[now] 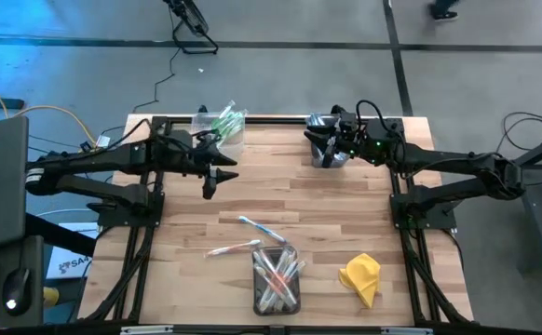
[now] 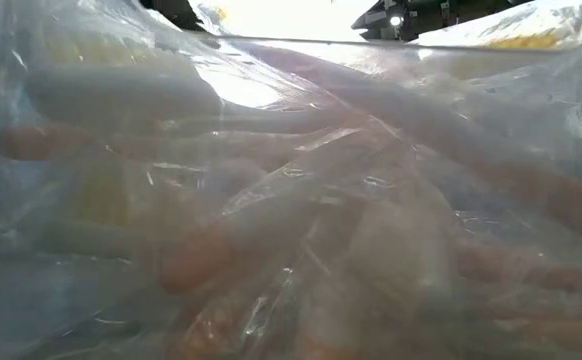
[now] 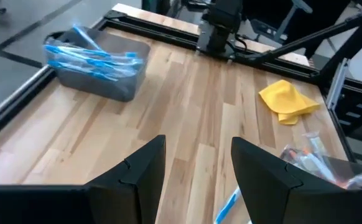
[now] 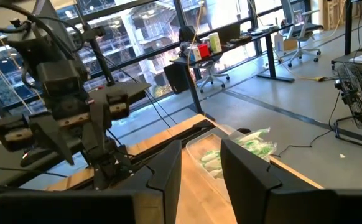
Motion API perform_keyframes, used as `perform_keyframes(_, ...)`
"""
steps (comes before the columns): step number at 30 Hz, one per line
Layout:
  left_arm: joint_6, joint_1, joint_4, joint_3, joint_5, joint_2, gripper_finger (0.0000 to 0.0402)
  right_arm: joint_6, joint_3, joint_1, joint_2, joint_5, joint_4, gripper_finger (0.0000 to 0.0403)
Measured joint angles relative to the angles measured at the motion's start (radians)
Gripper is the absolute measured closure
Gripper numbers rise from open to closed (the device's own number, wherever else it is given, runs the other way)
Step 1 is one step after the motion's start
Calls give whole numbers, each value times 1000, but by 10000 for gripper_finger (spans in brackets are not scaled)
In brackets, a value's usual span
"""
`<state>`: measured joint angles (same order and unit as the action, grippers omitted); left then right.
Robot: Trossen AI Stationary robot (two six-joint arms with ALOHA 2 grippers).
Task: Pick & Place Toothbrushes
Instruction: Put the orange toothbrush into the bottom black bin
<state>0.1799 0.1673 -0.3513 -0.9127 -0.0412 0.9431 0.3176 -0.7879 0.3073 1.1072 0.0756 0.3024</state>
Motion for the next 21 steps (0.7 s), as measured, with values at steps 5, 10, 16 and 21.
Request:
perform_keyframes(5,9,2,1,0,-64,68,223,0,0,0,0,0,-5,298)
perform_keyframes(10,16,2,-5,-1,-105,107,223,0,0,0,0,0,-16,298)
perform_keyframes(16,136,2,-79,-1,-166,107,223,-1,0,0,0,0,-34,298)
perform_keyframes(21,280,-41,-154,-1,-192,99,223,-8,0,0,0,0,-67,298)
